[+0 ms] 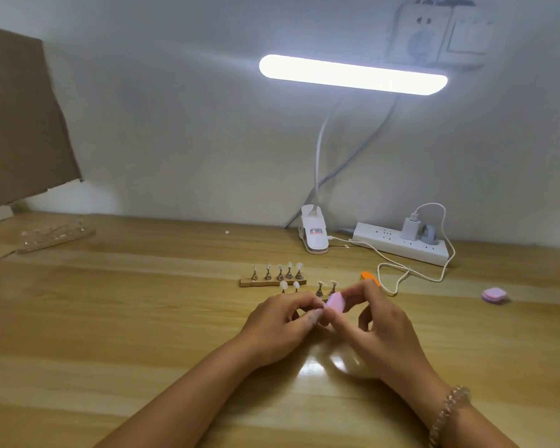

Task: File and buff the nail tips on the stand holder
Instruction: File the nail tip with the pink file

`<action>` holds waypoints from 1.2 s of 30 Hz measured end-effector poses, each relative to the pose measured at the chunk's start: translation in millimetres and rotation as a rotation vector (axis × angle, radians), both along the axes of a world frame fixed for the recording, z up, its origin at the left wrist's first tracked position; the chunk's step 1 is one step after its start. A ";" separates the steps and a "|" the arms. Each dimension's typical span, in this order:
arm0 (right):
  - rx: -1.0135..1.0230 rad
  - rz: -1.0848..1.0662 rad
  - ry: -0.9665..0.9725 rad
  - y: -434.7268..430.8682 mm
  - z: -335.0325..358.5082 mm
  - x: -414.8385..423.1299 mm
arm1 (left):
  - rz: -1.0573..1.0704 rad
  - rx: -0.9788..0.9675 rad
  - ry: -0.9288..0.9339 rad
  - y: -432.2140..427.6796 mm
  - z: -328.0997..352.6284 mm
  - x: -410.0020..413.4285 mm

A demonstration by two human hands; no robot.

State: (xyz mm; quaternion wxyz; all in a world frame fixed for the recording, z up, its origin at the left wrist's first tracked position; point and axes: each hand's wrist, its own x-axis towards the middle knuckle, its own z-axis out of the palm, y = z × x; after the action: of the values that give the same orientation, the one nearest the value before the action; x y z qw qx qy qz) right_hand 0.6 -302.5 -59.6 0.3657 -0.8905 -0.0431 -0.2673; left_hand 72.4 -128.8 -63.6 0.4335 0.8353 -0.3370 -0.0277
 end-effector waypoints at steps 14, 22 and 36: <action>-0.004 -0.004 0.006 0.4 1.9 -1.7 | 0.013 0.004 0.000 -0.2 1.1 0.8; 0.011 -0.016 0.014 -0.2 2.5 -1.8 | 0.022 0.006 -0.012 -0.1 -0.9 1.9; -0.044 -0.009 0.001 2.9 2.3 -2.6 | 0.006 -0.056 0.001 -0.2 -2.5 3.1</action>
State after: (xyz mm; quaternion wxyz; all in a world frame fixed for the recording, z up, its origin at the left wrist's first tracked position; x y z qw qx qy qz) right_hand -2.0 -299.6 -57.3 0.3445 -0.8987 -0.0449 -0.2677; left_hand 75.4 -129.0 -66.1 0.4569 0.8239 -0.3349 -0.0175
